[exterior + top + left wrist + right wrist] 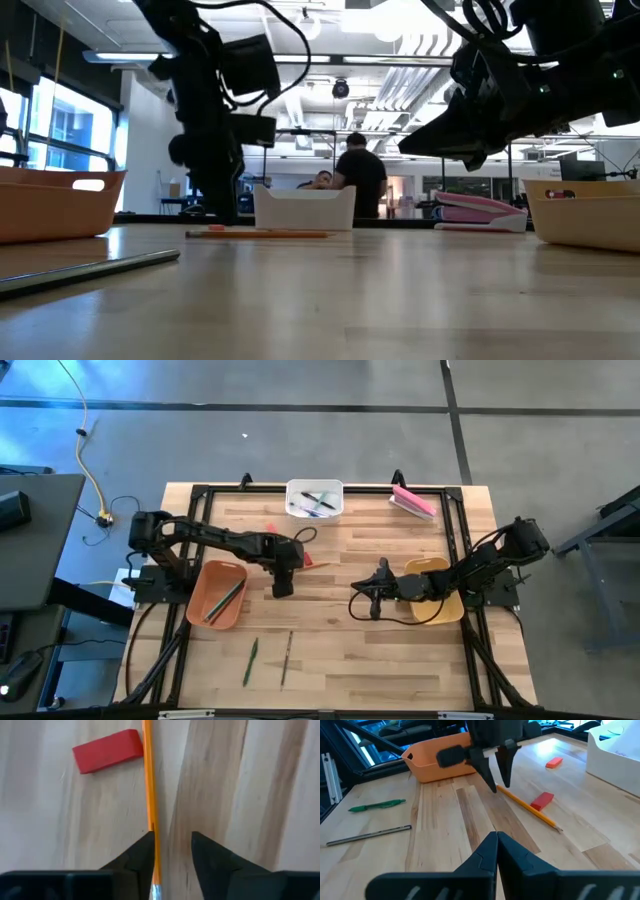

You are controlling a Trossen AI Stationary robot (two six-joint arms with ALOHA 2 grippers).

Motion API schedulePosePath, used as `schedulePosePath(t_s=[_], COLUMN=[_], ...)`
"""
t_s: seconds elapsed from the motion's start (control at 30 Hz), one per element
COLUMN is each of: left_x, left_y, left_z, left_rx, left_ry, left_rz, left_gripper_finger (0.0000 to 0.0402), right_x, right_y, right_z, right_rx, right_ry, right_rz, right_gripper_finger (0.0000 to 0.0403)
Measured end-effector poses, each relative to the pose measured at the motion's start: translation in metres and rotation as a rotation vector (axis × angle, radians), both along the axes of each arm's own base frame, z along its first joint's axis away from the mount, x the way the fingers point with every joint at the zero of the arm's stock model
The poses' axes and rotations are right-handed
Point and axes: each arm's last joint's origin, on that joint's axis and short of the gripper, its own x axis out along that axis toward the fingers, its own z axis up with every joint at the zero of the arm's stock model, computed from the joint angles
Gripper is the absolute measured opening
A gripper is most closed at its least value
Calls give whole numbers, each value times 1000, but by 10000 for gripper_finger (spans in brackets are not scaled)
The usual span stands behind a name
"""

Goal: Sort crayons/erasers/pens/pencils in bins
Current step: Put the orange pencil into the orange bin

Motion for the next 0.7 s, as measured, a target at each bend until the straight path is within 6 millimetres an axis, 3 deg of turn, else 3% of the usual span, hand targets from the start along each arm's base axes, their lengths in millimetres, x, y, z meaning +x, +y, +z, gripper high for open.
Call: schedulePosePath(t_s=[0.13,0.23,0.57,0.7], left_x=[2,1,6,10], left_y=[0,0,1,-3], left_z=[-6,-12,-25,-26], left_rx=[15,11,29,40], left_ry=[18,51,90,58], left_rz=[-22,-30,-117,-158], left_gripper_finger=[138,131,18,8], right_x=[0,0,7,16], right_y=[0,0,-4,-11], right_z=[0,0,3,3], right_rx=[0,0,-57,-58], right_ry=[0,0,23,112], right_rz=[0,0,-1,-20], right_gripper_finger=[0,0,0,16])
